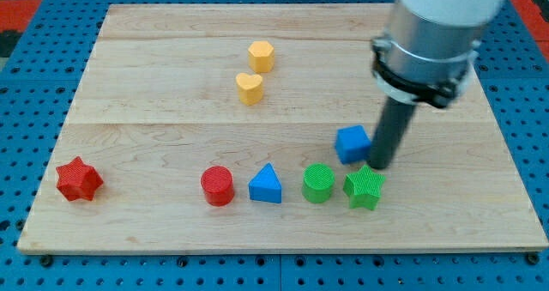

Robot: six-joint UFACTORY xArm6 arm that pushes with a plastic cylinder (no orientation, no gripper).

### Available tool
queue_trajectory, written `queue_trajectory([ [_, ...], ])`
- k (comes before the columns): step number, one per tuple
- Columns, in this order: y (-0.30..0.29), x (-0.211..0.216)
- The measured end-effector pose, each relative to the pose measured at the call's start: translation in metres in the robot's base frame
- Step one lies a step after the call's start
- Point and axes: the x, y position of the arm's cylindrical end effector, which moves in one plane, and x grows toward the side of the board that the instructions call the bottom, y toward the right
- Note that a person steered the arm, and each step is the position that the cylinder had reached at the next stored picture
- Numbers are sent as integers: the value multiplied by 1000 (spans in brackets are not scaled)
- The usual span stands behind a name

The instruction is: Move the blue cube below the yellow heart

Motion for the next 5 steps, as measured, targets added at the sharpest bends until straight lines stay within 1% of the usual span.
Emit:
queue_trajectory([
  [1, -41, -22],
  [2, -74, -22],
  [3, -39, -26],
  [4, 20, -41],
  [5, -5, -73],
])
